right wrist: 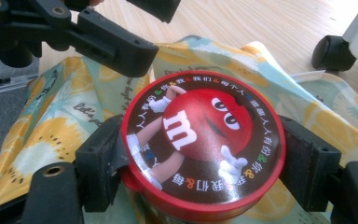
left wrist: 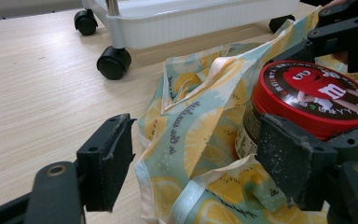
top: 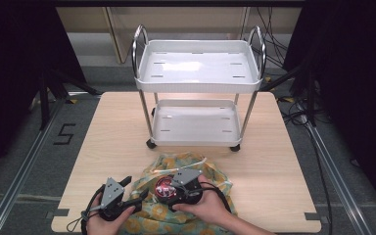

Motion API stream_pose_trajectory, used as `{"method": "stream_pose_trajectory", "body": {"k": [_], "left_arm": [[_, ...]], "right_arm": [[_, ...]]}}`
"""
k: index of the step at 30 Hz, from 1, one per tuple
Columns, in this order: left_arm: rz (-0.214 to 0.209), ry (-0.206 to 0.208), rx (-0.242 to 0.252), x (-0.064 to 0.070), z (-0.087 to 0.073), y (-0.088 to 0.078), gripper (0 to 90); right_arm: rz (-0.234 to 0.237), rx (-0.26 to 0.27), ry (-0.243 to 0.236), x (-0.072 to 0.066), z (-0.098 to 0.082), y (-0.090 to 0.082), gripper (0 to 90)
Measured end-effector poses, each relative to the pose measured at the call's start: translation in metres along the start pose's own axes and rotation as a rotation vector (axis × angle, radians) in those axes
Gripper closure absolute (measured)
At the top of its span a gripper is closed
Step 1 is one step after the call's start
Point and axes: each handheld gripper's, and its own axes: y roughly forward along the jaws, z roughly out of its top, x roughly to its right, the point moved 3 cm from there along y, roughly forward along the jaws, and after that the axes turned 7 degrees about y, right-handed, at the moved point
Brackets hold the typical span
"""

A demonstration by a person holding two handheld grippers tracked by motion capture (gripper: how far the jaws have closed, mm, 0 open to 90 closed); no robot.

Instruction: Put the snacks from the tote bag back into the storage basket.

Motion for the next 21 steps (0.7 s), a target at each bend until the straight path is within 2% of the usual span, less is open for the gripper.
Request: {"method": "stream_pose_trajectory", "body": {"k": [7, 11, 15, 21], "left_arm": [[-0.005, 0.010, -0.003, -0.001, 0.000, 0.000, 26.4], [-0.003, 0.006, -0.001, -0.001, 0.000, 0.000, 26.4], [-0.004, 0.009, 0.000, -0.001, 0.000, 0.001, 26.4], [0.003, 0.012, -0.007, -0.001, 0.000, 0.000, 26.4]], "right_arm": [[-0.005, -0.015, 0.012, 0.002, 0.003, -0.004, 26.2], [-0.010, -0.006, 0.034, 0.002, 0.005, -0.006, 26.2], [-0.013, -0.016, 0.023, 0.003, 0.008, -0.010, 26.2], [-0.019, 0.011, 0.037, 0.004, 0.013, -0.015, 26.2]]}}
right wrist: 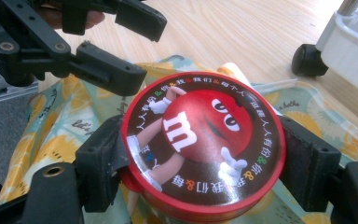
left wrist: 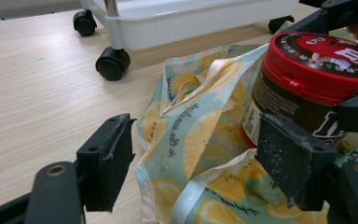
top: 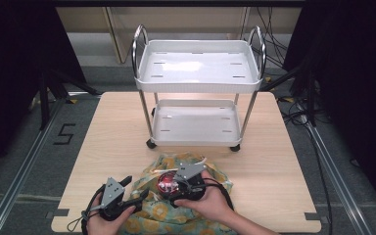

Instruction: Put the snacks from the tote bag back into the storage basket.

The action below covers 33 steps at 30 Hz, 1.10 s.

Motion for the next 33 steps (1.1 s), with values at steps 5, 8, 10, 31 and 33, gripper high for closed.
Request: {"method": "stream_pose_trajectory", "body": {"k": [5, 8, 10, 31, 33], "left_arm": [[-0.006, 0.007, -0.002, 0.000, 0.000, 0.001, 26.4], [-0.004, 0.000, -0.003, 0.001, 0.000, 0.001, 26.4], [-0.001, -0.014, -0.002, 0.001, 0.000, 0.001, 26.4], [-0.002, 0.001, -0.001, 0.000, 0.000, 0.001, 26.4], [-0.003, 0.002, -0.002, 0.000, -0.001, 0.001, 26.4]], "right_arm": [[0.002, -0.008, 0.005, 0.000, 0.001, -0.003, 26.2], [-0.004, -0.004, 0.006, 0.000, 0.001, -0.004, 26.3], [0.001, -0.008, 0.017, -0.001, 0.001, -0.005, 26.2], [-0.009, 0.038, 0.045, -0.001, 0.009, -0.014, 26.3], [-0.004, 0.025, 0.032, 0.000, 0.010, -0.015, 26.3]]}}
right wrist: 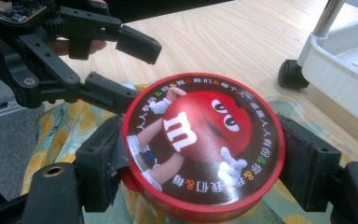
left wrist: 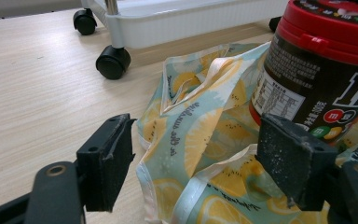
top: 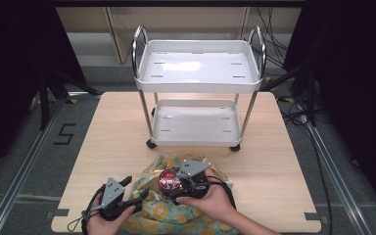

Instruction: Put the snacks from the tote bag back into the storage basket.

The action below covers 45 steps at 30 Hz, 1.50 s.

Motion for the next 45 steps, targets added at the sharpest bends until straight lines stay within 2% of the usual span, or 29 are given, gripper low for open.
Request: {"method": "stream_pose_trajectory", "body": {"k": [1, 3, 4, 9, 11, 12, 18, 21, 23, 25, 32, 33, 36, 40, 42, 45], "left_arm": [[0.000, 0.001, 0.000, 0.000, 0.000, 0.000, 26.3], [0.003, -0.003, 0.000, 0.000, 0.000, 0.000, 26.4], [0.003, -0.002, 0.000, 0.000, 0.000, 0.000, 26.4], [0.005, -0.001, 0.002, 0.000, 0.000, 0.000, 26.4], [0.003, 0.000, 0.000, 0.000, 0.000, 0.000, 26.4], [0.003, -0.001, 0.000, 0.000, 0.000, 0.000, 26.4], [0.003, 0.000, 0.000, 0.000, 0.000, 0.000, 26.3], [0.004, -0.001, 0.000, 0.000, 0.000, 0.000, 26.4], [0.003, -0.001, 0.000, 0.000, 0.000, 0.000, 26.4], [0.004, -0.001, 0.000, 0.000, 0.000, 0.000, 26.4], [0.004, -0.001, 0.000, 0.000, 0.000, 0.000, 26.4], [0.004, 0.000, 0.000, 0.000, 0.000, 0.000, 26.4], [0.004, 0.000, 0.000, 0.000, 0.000, 0.000, 26.3], [0.004, -0.001, 0.000, 0.000, 0.000, 0.000, 26.3], [0.003, 0.006, 0.000, 0.000, 0.000, 0.000, 26.4], [0.001, 0.005, 0.001, 0.000, 0.000, 0.000, 26.4]], "right_arm": [[0.002, 0.006, -0.013, 0.001, 0.001, 0.000, 26.3], [-0.001, 0.013, 0.010, 0.000, 0.001, -0.001, 26.3], [0.005, 0.016, -0.010, 0.001, 0.002, -0.001, 26.3], [-0.005, 0.018, -0.007, 0.002, 0.004, -0.004, 26.2], [-0.008, 0.020, 0.009, 0.001, 0.005, -0.005, 26.2], [-0.009, 0.025, -0.006, 0.003, 0.005, -0.004, 26.3], [-0.013, 0.032, -0.011, 0.003, 0.006, -0.005, 26.3], [-0.015, 0.022, 0.015, 0.003, 0.007, -0.008, 26.3], [-0.017, 0.040, -0.003, 0.004, 0.008, -0.008, 26.3], [-0.010, 0.031, -0.004, 0.004, 0.009, -0.009, 26.3], [-0.021, 0.033, 0.023, 0.005, 0.010, -0.011, 26.3], [-0.022, 0.049, -0.003, 0.006, 0.011, -0.010, 26.3], [-0.022, 0.041, 0.025, 0.005, 0.011, -0.012, 26.3], [-0.023, 0.045, 0.004, 0.007, 0.013, -0.013, 26.3], [-0.025, 0.040, 0.022, 0.007, 0.013, -0.015, 26.3], [-0.031, 0.052, 0.019, 0.008, 0.014, -0.014, 26.3]]}}
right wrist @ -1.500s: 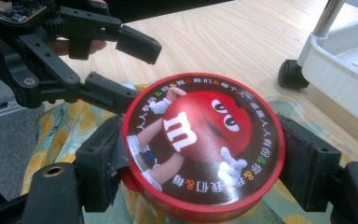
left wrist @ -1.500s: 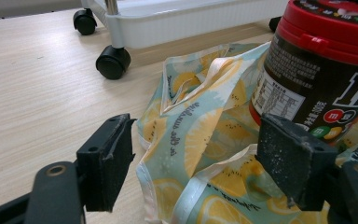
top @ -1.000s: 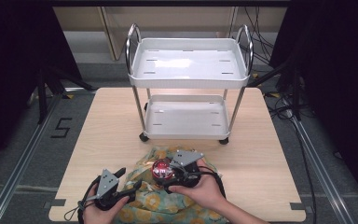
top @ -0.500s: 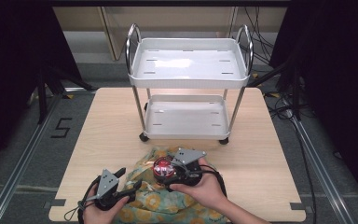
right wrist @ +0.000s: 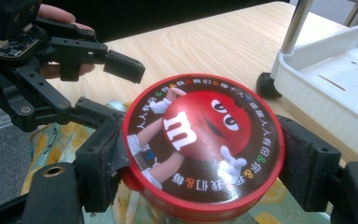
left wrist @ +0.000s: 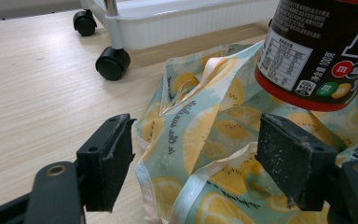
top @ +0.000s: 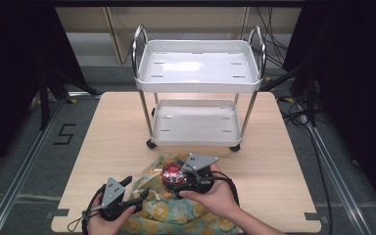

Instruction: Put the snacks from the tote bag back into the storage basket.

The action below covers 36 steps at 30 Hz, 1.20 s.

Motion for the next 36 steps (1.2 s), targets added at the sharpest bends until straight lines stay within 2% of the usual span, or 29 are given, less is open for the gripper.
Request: {"method": "stream_pose_trajectory", "body": {"k": [3, 5, 8, 9, 11, 12, 14, 15, 20, 21, 23, 24, 25, 26, 30, 31, 33, 35, 36], "left_arm": [[0.002, -0.004, 0.002, 0.000, 0.000, 0.000, 26.3], [0.000, 0.000, -0.001, 0.000, 0.000, 0.000, 26.3], [0.003, -0.006, 0.002, 0.000, 0.000, 0.000, 26.4], [0.004, -0.005, 0.001, 0.000, 0.000, 0.000, 26.3], [0.003, -0.005, -0.001, 0.000, 0.000, 0.000, 26.4], [0.004, -0.021, 0.000, 0.001, 0.000, 0.000, 26.4], [0.001, -0.018, -0.001, 0.001, 0.000, 0.000, 26.4], [0.003, -0.029, 0.007, 0.002, 0.000, 0.001, 26.4], [0.004, -0.018, 0.000, 0.001, 0.000, 0.000, 26.3], [0.003, -0.021, 0.001, 0.001, 0.000, 0.000, 26.4], [0.003, -0.008, 0.002, 0.000, 0.000, 0.000, 26.4], [0.003, -0.008, 0.002, 0.000, 0.000, 0.000, 26.4], [0.003, -0.008, 0.003, 0.000, 0.000, 0.000, 26.4], [0.003, -0.009, 0.004, 0.000, 0.000, 0.000, 26.4], [0.003, -0.010, 0.004, 0.000, 0.000, 0.000, 26.4], [0.001, -0.007, 0.004, 0.000, 0.000, 0.000, 26.3], [0.002, -0.011, 0.004, 0.000, 0.000, 0.000, 26.4], [0.001, -0.007, 0.003, -0.001, 0.000, 0.000, 26.4], [0.004, -0.017, 0.004, 0.000, 0.000, 0.000, 26.4]], "right_arm": [[-0.001, -0.016, 0.018, 0.000, 0.000, -0.002, 26.3], [-0.007, -0.001, 0.001, 0.001, 0.001, -0.001, 26.3], [-0.006, -0.006, 0.007, 0.002, 0.002, -0.003, 26.3], [-0.014, 0.005, 0.023, 0.002, 0.002, -0.003, 26.3], [-0.008, -0.007, 0.012, 0.003, 0.003, -0.004, 26.3], [-0.008, 0.000, 0.015, 0.003, 0.003, -0.004, 26.3], [-0.013, 0.015, 0.003, 0.004, 0.004, -0.004, 26.3], [-0.008, 0.002, 0.002, 0.005, 0.004, -0.005, 26.3], [-0.017, 0.012, 0.019, 0.006, 0.005, -0.005, 26.3], [-0.016, 0.006, 0.040, 0.004, 0.004, -0.005, 26.3], [-0.011, -0.009, 0.044, 0.005, 0.004, -0.006, 26.3], [-0.007, -0.001, 0.019, 0.006, 0.005, -0.006, 26.3], [-0.006, -0.005, 0.029, 0.006, 0.005, -0.006, 26.3], [-0.025, 0.011, 0.017, 0.007, 0.006, -0.007, 26.3], [-0.023, 0.021, 0.013, 0.009, 0.007, -0.007, 26.3], [-0.026, 0.007, 0.024, 0.009, 0.007, -0.009, 26.3], [-0.021, 0.019, 0.009, 0.010, 0.008, -0.009, 26.3], [-0.025, 0.016, 0.038, 0.010, 0.008, -0.010, 26.3], [-0.025, 0.008, 0.034, 0.010, 0.008, -0.011, 26.3]]}}
